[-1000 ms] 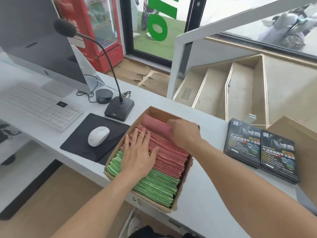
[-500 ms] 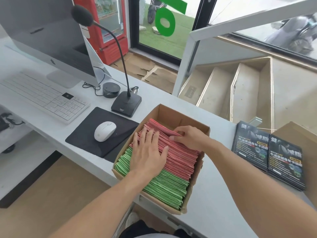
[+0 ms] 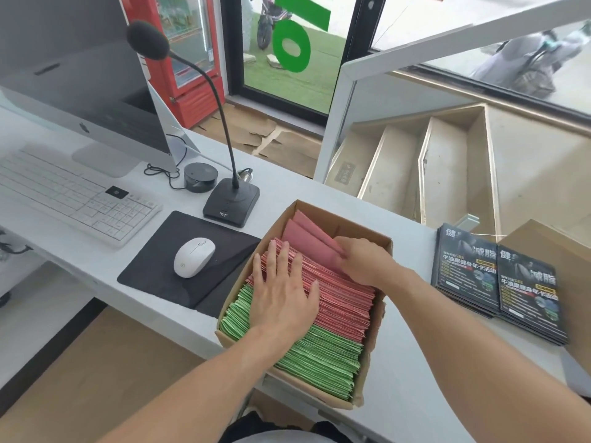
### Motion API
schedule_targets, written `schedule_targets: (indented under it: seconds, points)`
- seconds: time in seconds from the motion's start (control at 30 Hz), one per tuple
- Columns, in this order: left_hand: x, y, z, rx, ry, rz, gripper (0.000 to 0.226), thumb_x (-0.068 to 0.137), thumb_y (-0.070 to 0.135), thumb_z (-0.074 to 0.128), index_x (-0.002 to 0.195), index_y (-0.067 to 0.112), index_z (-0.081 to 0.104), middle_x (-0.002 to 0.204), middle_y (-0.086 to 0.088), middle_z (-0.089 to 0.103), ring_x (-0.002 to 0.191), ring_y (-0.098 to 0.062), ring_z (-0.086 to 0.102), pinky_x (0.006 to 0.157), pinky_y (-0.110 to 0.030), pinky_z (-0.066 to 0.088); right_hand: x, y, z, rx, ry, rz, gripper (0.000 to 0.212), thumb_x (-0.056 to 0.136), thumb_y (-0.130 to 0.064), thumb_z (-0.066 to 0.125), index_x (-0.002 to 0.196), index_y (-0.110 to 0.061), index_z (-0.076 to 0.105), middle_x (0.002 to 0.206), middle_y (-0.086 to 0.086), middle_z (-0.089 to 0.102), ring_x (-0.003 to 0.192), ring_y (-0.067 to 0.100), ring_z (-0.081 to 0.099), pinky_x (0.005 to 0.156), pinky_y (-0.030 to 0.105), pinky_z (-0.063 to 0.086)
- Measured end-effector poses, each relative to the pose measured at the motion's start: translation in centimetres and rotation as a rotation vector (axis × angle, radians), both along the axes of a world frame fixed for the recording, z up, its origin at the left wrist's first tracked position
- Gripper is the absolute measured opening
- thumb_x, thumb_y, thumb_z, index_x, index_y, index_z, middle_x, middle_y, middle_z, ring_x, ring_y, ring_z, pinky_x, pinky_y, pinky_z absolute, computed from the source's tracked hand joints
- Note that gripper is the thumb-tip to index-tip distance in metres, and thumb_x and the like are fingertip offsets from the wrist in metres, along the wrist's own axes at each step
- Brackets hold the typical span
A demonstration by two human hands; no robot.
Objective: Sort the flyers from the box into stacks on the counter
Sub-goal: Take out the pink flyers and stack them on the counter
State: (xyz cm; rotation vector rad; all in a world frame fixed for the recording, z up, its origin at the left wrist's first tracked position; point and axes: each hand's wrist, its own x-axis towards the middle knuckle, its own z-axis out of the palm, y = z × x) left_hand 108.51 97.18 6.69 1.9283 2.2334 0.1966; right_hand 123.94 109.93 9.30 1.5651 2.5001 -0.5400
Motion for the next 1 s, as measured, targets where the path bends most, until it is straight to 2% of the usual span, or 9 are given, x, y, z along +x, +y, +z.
schedule_targets:
  seconds: [0.17, 0.33, 0.4, 0.5, 0.57, 0.63, 0.7, 0.8, 1.0]
  points:
    - [-0.1, 0.1, 0.0, -0.023, 0.004, -0.020, 0.075, 0.100, 0.059, 0.011, 0.161, 0.016, 0.003, 0.169, -0.010, -0.006, 0.153, -0.028, -0.020, 0.123, -0.056, -0.007, -1.0, -0.3, -0.3, -0.036, -0.032, -0.001, 0.031, 0.097, -0.031, 0.054, 0.127, -0.034, 0.061, 0.114, -0.005, 0.072, 0.097, 0.023, 0.068, 0.082, 0.039, 0.058]
    - [-0.4, -0.1, 0.0, 0.021, -0.027, -0.007, 0.072, 0.101, 0.060, 0.017, 0.161, 0.020, 0.008, 0.169, -0.005, -0.003, 0.154, -0.024, -0.019, 0.124, -0.052, -0.012, -0.4, -1.5, 1.0, 0.262, -0.032, -0.009, 0.038, 0.102, -0.028, 0.050, 0.139, -0.035, 0.052, 0.115, 0.001, 0.073, 0.104, 0.029, 0.069, 0.079, 0.039, 0.056]
    - [-0.9, -0.3, -0.1, 0.129, -0.262, 0.043, 0.059, 0.103, 0.054, 0.032, 0.156, 0.027, 0.030, 0.168, 0.007, 0.014, 0.156, -0.015, -0.008, 0.126, -0.045, -0.008, 0.8, -2.4, 2.1, 0.383, 0.147, -0.018, 0.028, 0.101, -0.026, 0.054, 0.128, -0.035, 0.058, 0.107, -0.003, 0.074, 0.099, 0.026, 0.068, 0.077, 0.037, 0.051]
    - [-1.5, -0.6, 2.0, 0.324, -0.876, 0.221, 0.028, 0.105, 0.037, 0.044, 0.119, 0.035, 0.068, 0.131, 0.024, 0.061, 0.135, 0.006, 0.042, 0.119, -0.034, 0.033, 3.8, -4.6, 4.9, 0.341, 0.611, -0.071, 0.031, 0.094, -0.011, 0.066, 0.113, -0.034, 0.072, 0.111, -0.009, 0.069, 0.114, 0.017, 0.058, 0.091, 0.034, 0.045]
    - [-1.6, 0.0, 4.1, 0.155, -1.362, 0.324, 0.036, 0.106, 0.042, 0.043, 0.102, 0.024, 0.074, 0.102, 0.014, 0.076, 0.106, 0.000, 0.066, 0.093, -0.025, 0.050, 6.3, -6.3, 6.4, 0.370, 0.776, -0.001, 0.040, 0.086, 0.002, 0.074, 0.107, -0.032, 0.076, 0.116, -0.014, 0.070, 0.127, 0.018, 0.053, 0.102, 0.040, 0.044]
    - [-0.8, 0.9, 6.2, -0.349, -1.764, 0.215, 0.072, 0.095, 0.069, 0.042, 0.117, 0.006, 0.070, 0.109, -0.009, 0.075, 0.105, -0.027, 0.067, 0.091, -0.038, 0.050, 8.3, -7.8, 7.1, 0.408, 0.820, 0.038, 0.041, 0.080, -0.001, 0.083, 0.104, -0.033, 0.077, 0.118, -0.017, 0.070, 0.131, 0.023, 0.052, 0.106, 0.039, 0.042]
    - [1.5, 1.2, 8.0, -0.698, -1.824, -0.031, 0.074, 0.096, 0.066, 0.044, 0.136, 0.005, 0.057, 0.121, -0.017, 0.068, 0.110, -0.032, 0.063, 0.094, -0.044, 0.050, 10.0, -9.0, 7.3, 0.384, 0.845, 0.008, 0.036, 0.077, -0.016, 0.087, 0.104, -0.038, 0.076, 0.123, -0.019, 0.067, 0.135, 0.022, 0.048, 0.108, 0.030, 0.040]
    - [6.4, 0.4, 9.3, -0.678, -1.697, -0.141, 0.040, 0.098, 0.031, 0.058, 0.133, 0.012, 0.058, 0.122, -0.013, 0.071, 0.112, -0.032, 0.069, 0.098, -0.051, 0.052, 12.5, -11.0, 6.6, 0.347, 0.835, -0.084, 0.036, 0.077, -0.025, 0.083, 0.107, -0.042, 0.075, 0.138, -0.021, 0.058, 0.139, 0.016, 0.045, 0.109, 0.027, 0.040]
    - [14.0, 0.6, 7.6, -0.434, -1.839, 0.095, 0.034, 0.095, 0.015, 0.063, 0.129, 0.012, 0.062, 0.119, -0.009, 0.074, 0.111, -0.030, 0.070, 0.098, -0.049, 0.054, 19.7, -14.6, 5.2, -0.476, 1.385, -0.713, 0.069, 0.081, -0.065, 0.072, 0.139, -0.032, 0.058, 0.132, 0.008, 0.068, 0.118, 0.031, 0.066, 0.100, 0.051, 0.049]
